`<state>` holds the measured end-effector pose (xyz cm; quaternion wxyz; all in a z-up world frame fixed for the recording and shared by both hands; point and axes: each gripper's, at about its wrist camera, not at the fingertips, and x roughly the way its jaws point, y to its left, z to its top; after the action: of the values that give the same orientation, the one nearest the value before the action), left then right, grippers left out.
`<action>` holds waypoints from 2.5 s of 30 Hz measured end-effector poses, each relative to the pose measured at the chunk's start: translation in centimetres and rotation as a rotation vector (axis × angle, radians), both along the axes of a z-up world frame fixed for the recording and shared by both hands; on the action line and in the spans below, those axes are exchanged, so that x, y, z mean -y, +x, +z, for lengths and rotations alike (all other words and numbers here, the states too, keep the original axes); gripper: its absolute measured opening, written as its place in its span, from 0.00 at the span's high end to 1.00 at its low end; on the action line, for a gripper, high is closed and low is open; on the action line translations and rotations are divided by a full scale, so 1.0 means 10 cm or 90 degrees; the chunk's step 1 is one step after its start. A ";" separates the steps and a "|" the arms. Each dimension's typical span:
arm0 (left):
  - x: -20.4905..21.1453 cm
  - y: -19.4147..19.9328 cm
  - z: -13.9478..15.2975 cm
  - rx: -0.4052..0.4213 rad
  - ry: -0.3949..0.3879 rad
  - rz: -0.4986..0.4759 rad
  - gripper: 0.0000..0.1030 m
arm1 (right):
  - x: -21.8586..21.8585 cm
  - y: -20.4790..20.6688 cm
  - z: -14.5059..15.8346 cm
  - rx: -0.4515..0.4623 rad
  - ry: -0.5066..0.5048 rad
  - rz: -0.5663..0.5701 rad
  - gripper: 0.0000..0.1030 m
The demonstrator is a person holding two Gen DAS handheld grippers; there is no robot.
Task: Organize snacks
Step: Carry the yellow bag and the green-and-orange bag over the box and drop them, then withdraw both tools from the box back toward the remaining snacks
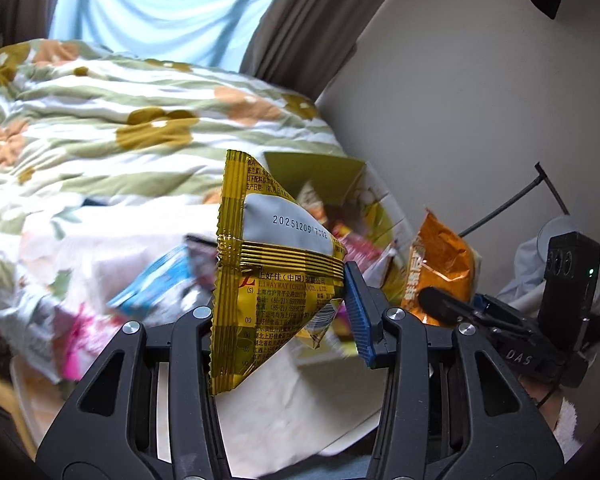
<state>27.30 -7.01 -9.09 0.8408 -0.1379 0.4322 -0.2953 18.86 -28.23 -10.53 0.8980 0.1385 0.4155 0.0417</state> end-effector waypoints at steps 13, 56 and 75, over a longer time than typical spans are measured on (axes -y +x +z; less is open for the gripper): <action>1.74 0.76 -0.33 -0.046 0.026 0.006 0.61 | 1.26 0.70 0.09 0.002 -0.011 0.035 0.40; 1.66 0.52 -0.55 -0.022 0.279 0.093 0.00 | 1.59 1.52 -0.52 -0.065 -0.009 0.087 0.03; 1.06 -0.26 0.08 0.040 0.262 0.197 0.00 | 1.16 0.81 0.21 0.059 -0.038 0.144 0.02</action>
<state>24.73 -17.64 -8.29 0.8995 -0.0193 0.4304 -0.0734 26.93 -39.81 -8.40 0.9095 0.0620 0.3878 0.1366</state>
